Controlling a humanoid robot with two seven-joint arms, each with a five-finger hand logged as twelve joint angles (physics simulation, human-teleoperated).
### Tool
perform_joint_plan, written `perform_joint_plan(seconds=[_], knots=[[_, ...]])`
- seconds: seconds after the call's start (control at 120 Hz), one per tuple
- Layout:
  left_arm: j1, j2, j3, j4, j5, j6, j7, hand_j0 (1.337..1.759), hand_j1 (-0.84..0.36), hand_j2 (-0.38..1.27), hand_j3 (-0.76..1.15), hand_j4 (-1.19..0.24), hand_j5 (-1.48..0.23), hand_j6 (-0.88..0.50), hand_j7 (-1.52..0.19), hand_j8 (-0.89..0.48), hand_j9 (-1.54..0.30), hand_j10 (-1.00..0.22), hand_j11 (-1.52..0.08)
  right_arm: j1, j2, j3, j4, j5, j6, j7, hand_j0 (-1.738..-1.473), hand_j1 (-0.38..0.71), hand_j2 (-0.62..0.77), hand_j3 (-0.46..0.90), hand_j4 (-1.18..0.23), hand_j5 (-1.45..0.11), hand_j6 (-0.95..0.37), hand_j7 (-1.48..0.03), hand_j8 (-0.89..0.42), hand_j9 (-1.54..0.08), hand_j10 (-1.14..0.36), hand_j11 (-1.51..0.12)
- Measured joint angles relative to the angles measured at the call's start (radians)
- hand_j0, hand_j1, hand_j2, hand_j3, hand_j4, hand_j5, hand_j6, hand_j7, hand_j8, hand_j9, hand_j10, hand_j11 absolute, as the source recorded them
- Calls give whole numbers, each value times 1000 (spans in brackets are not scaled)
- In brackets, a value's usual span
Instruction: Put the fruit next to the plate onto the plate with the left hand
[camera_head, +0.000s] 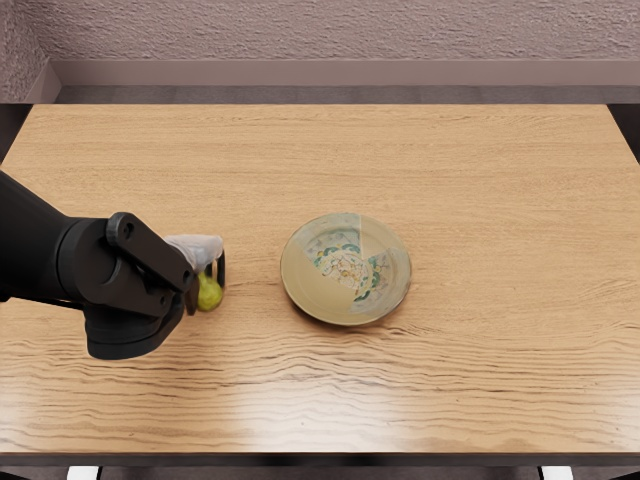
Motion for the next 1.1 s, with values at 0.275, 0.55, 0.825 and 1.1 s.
perform_joint_plan(seconds=[0.275,0.55,0.825,1.1], knots=[[8,0,-6,-2,1,0,-2,1654,-281,404,0,-649,-971,-490,-972,-604,-982,-726,-984,0,0,0,0,0,0,0,-1658,-349,0,0,0,0,0,0,0,0,0,0],[18,0,-7,1,-1,3,0,1650,-209,294,0,-667,-983,-498,-1010,-600,-1019,-739,-1018,0,0,0,0,0,0,0,-1658,-349,0,0,0,0,0,0,0,0,0,0],[-8,0,-7,1,-25,0,-2,1653,-252,349,0,-626,-1023,-471,-1016,-579,-1019,-751,-1019,0,0,0,0,0,0,0,-1658,-349,0,0,0,0,0,0,0,0,0,0],[-88,10,-145,95,-206,-3,-12,1653,-320,448,0,-552,-1090,-394,-1070,-518,-1064,-782,-1066,0,0,0,0,0,0,0,-1658,-349,0,0,0,0,1,0,0,0,0,0]])
